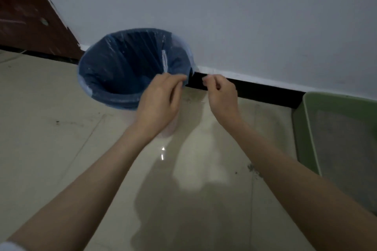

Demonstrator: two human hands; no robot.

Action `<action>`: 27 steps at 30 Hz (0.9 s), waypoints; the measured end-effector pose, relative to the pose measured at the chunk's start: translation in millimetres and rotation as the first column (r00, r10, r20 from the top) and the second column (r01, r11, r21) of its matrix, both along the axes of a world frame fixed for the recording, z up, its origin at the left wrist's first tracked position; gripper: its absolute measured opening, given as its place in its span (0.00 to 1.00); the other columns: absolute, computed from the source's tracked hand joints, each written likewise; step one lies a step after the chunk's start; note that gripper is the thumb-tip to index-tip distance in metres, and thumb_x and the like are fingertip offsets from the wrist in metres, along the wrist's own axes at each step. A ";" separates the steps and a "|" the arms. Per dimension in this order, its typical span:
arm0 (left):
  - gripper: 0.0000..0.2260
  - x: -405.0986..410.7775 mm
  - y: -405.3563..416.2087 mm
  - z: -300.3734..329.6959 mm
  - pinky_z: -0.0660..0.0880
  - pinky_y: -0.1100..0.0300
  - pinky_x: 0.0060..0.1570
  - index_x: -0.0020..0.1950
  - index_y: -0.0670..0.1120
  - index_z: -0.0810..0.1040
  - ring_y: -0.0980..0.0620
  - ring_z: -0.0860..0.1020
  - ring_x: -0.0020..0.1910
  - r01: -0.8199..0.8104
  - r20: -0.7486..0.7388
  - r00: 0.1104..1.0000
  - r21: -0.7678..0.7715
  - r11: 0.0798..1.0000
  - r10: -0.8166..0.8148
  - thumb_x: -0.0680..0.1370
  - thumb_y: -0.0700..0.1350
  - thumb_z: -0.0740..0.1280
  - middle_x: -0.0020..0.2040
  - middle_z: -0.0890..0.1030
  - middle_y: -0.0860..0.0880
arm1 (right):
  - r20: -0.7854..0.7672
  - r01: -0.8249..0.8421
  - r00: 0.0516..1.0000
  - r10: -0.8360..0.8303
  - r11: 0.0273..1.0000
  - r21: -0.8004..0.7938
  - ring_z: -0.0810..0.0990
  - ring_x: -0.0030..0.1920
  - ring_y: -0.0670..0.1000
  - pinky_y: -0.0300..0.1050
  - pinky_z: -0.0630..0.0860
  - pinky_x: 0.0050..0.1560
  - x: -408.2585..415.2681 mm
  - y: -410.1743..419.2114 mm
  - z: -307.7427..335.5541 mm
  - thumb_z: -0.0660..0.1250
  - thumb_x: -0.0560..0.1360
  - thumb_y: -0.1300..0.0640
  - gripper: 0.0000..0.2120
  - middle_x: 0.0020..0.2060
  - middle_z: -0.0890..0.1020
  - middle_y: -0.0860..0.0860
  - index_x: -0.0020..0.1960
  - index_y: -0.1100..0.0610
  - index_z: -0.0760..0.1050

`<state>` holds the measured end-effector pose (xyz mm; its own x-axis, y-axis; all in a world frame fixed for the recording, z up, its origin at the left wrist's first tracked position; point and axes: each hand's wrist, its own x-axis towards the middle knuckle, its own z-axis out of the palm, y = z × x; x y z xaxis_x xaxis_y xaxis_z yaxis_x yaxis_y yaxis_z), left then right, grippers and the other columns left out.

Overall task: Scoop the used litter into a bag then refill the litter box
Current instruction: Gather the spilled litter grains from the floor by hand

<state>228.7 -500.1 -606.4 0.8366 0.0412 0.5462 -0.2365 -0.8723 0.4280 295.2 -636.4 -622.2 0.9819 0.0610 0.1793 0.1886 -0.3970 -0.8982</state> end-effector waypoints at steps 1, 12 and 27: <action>0.12 -10.1 -14.7 -17.2 0.67 0.63 0.46 0.56 0.40 0.78 0.50 0.74 0.44 0.067 -0.001 0.998 -0.022 0.998 -0.067 0.78 0.41 0.59 0.43 0.78 0.47 | -0.049 0.025 0.998 -0.026 0.999 -0.020 0.78 0.47 0.53 0.45 0.71 0.48 -7.0 -13.6 -19.5 0.58 0.79 0.57 0.12 0.45 0.82 0.57 0.47 0.62 0.78; 0.35 -110.9 -19.3 -255.2 0.46 0.43 0.71 0.77 0.44 0.47 0.39 0.46 0.75 -0.096 -0.722 0.637 0.275 0.957 0.271 0.76 0.64 0.41 0.77 0.48 0.40 | -0.326 0.003 0.918 -0.227 0.826 -0.564 0.60 0.73 0.58 0.48 0.53 0.74 -117.4 -171.6 -219.9 0.50 0.80 0.48 0.26 0.71 0.65 0.60 0.72 0.63 0.62; 0.23 18.2 -149.0 -284.7 0.52 0.52 0.73 0.70 0.33 0.63 0.40 0.62 0.72 0.213 -0.531 0.842 0.156 0.965 -0.100 0.80 0.45 0.49 0.71 0.64 0.35 | -0.054 0.169 0.952 -0.302 0.664 -0.729 0.63 0.72 0.57 0.48 0.50 0.73 -84.3 -160.0 -269.5 0.47 0.80 0.53 0.25 0.71 0.66 0.61 0.72 0.66 0.61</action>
<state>246.9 -649.0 -891.1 0.9841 -0.1771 0.0172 -0.1720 -0.9224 0.3459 210.9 -796.3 -891.7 0.9907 -0.1336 0.0248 -0.1178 -0.9351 -0.3343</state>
